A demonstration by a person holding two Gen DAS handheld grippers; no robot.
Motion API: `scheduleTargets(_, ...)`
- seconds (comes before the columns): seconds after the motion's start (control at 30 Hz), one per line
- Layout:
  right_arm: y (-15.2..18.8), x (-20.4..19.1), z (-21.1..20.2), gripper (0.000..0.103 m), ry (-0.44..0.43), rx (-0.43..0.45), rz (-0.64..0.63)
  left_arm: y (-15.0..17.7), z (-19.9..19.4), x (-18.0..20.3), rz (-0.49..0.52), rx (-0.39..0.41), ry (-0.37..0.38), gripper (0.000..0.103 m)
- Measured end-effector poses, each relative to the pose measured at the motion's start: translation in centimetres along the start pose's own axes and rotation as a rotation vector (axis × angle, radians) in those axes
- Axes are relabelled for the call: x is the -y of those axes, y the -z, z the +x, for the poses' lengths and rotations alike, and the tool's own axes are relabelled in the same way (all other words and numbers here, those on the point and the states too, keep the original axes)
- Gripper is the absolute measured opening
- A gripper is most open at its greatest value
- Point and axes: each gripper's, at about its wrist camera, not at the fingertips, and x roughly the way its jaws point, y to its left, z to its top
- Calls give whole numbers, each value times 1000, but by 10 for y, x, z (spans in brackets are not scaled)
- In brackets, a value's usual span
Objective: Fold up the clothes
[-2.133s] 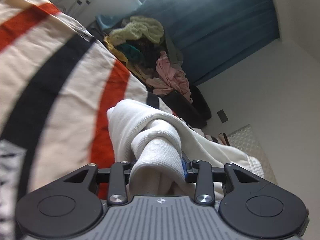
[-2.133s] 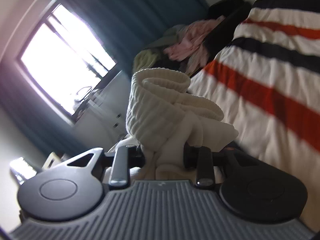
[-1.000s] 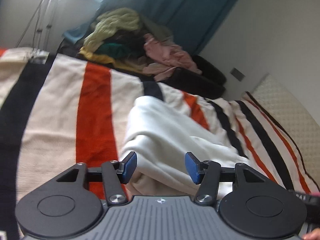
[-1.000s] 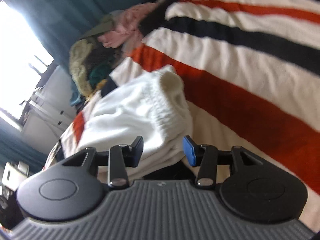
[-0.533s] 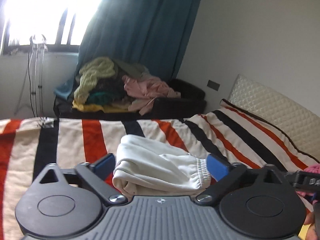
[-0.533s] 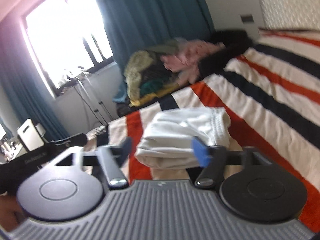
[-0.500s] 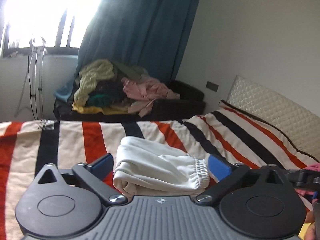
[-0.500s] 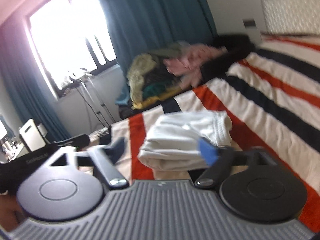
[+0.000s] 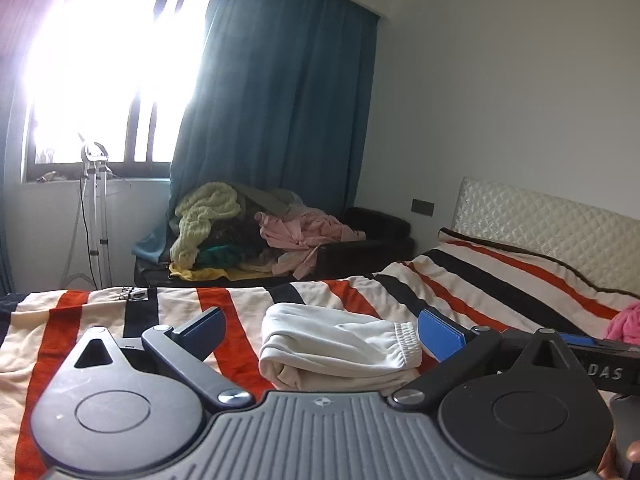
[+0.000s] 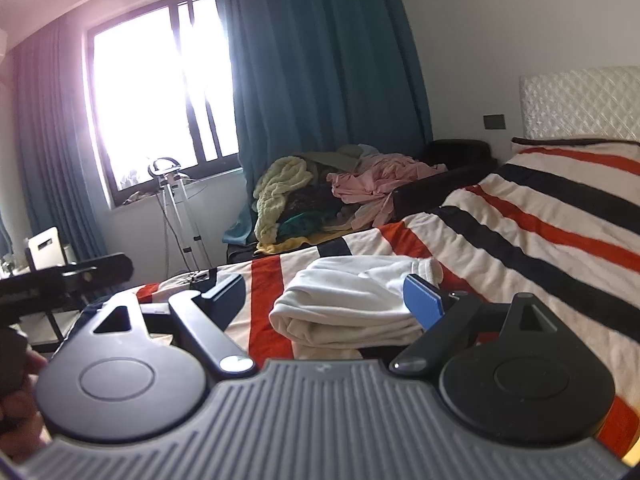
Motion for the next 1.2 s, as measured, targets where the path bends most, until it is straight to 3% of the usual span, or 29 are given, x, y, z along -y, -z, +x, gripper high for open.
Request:
scheduleTargets(0.37, 55, -15, 25, 87, 64, -17, -54, 41, -3, -20, 16, -5, -54, 103)
scheduleTargets(0.47, 61, -17, 27, 87, 83, 13, -66, 52, 8, -23, 28, -24, -73, 103)
scheduleTargets(0.67, 65, -15, 43, 87, 97, -51, -56, 68, 30, -31, 19, -90, -94, 103)
scheduleTargets(1.2, 71, -12, 53, 87, 105, -90, -30, 71, 41, -27, 19, -131, -112, 103)
